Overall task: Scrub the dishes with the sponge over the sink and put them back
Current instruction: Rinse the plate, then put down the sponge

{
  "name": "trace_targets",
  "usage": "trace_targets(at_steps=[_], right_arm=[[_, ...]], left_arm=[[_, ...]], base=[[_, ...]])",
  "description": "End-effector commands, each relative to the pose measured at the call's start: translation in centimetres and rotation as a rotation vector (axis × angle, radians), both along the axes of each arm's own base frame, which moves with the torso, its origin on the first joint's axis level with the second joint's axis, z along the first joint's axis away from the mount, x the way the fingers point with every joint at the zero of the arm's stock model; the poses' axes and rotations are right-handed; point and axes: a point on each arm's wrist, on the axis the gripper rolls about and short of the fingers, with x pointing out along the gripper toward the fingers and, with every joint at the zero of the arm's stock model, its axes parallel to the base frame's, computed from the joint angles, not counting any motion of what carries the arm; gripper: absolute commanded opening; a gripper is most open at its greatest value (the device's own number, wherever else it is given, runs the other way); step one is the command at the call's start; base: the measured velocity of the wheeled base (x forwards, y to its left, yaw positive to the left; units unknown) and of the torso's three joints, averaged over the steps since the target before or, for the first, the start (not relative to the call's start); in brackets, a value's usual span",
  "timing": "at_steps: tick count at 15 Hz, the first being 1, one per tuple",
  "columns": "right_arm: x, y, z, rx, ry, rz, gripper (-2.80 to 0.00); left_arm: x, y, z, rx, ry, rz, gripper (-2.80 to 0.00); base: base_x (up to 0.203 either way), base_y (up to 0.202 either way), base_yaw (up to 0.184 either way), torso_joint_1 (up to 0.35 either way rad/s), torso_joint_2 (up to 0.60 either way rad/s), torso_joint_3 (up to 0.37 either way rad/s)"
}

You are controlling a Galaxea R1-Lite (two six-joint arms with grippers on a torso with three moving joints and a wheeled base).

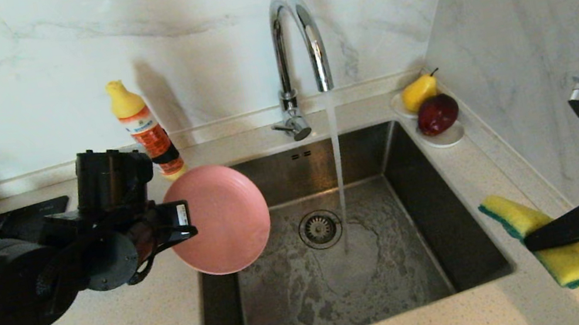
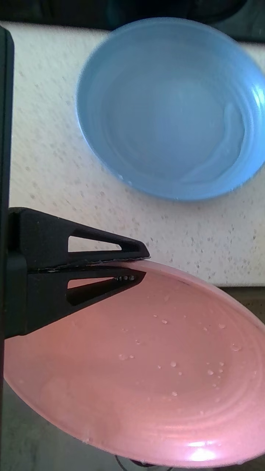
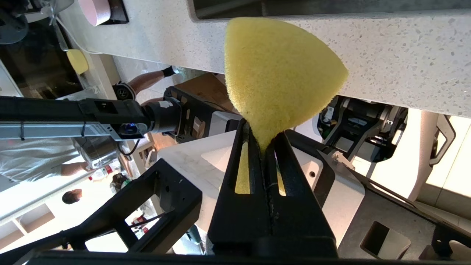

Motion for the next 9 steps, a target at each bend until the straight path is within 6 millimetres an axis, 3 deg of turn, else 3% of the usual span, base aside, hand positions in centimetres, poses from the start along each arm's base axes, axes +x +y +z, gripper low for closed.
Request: trace_targets(at_steps=[1, 5, 9], right_arm=[[-0.2, 0.0, 0.0, 0.003, 0.005, 0.003, -2.8], [-0.4, -0.1, -0.6, -0.009, 0.025, 0.001, -2.8], [-0.3, -0.1, -1.3, -0.019, 0.046, -0.001, -2.8]], left_arm=[[-1.5, 0.7, 1.6, -0.011, -0.014, 0.005, -2.8], [-5.0, 3.4, 3.5, -0.149, 0.072, 0.038, -2.8], [-9.6, 7.9, 4.6, -0.416, 0.249, 0.068, -2.8]], base=[[0.0, 0.0, 0.0, 0.0, 0.0, 0.0], [0.0, 0.0, 0.0, 0.0, 0.0, 0.0], [0.0, 0.0, 0.0, 0.0, 0.0, 0.0]])
